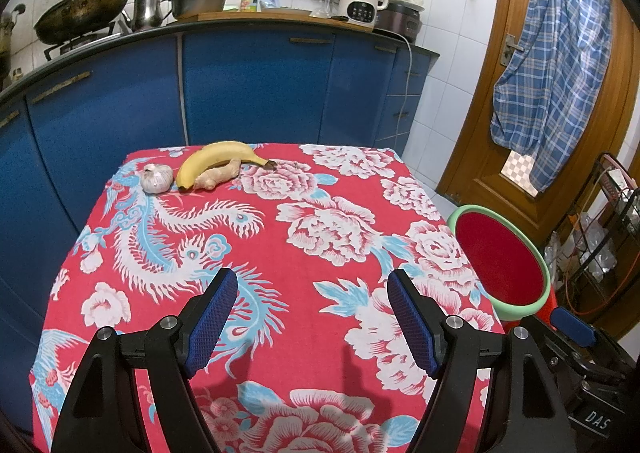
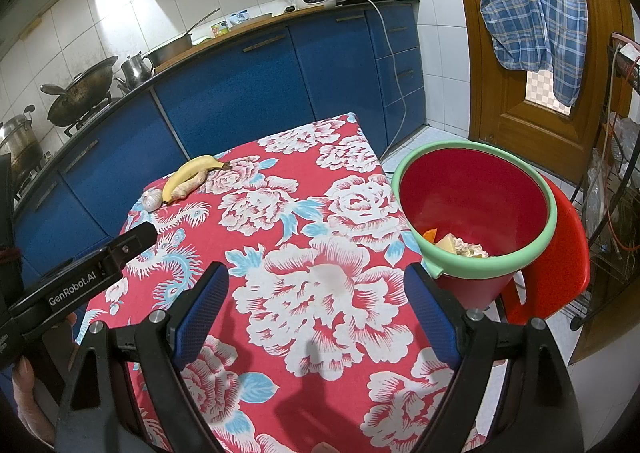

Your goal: Collect trash

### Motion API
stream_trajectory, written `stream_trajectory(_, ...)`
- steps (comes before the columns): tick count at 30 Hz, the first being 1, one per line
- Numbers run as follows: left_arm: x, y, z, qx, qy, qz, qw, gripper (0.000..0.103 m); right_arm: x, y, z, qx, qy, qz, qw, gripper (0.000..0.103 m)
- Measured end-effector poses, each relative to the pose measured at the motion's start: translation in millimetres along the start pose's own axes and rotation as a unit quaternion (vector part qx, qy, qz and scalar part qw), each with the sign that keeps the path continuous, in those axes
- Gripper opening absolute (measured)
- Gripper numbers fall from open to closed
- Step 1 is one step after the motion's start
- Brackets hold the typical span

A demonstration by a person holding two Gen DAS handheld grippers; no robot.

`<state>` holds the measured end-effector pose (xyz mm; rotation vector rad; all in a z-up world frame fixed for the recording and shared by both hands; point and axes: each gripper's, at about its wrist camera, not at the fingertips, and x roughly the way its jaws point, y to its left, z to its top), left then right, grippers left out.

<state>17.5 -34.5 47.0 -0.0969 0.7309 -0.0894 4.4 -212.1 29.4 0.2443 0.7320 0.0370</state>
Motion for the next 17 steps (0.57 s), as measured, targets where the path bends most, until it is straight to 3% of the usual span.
stream_trajectory(17, 0.6, 0.5, -0.3, -0.001, 0.004, 0.000, 1.0000, 0.078, 1.2, 0.0, -1.1, 0.000, 0.002, 0.001, 1.000, 0.089)
